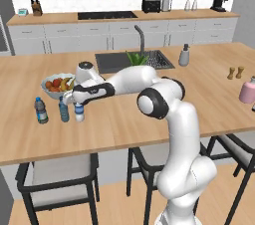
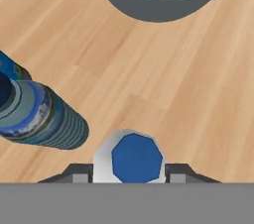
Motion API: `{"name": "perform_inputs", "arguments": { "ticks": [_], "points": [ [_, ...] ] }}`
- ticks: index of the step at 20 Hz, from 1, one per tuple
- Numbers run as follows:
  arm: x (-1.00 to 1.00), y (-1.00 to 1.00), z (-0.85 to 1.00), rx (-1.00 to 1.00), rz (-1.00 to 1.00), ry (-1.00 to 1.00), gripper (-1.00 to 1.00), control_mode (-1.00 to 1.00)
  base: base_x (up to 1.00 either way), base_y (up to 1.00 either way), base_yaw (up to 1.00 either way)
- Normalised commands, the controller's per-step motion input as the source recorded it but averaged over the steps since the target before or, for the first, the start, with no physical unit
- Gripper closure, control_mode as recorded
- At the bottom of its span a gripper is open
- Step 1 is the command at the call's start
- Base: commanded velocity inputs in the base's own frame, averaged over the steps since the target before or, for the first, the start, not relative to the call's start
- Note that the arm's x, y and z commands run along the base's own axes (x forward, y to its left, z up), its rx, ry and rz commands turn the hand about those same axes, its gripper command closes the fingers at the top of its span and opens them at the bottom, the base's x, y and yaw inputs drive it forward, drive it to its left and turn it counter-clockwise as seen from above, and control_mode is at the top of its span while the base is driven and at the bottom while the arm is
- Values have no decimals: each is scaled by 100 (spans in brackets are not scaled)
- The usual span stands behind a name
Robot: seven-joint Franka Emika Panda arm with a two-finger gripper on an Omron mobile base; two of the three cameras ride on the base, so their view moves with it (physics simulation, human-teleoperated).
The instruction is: Move the plastic bottles in the middle to the plastics group, and the glass bottles in the middle to the glass group.
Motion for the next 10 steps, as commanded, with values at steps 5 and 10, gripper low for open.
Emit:
{"name": "perform_inputs", "arguments": {
  "ticks": [5,10],
  "points": [
    [0,1,0,0,0,-2,100,-100,0,0,0],
    [0,5,0,-1,0,-3,100,-100,0,0,0]
  ]
}}
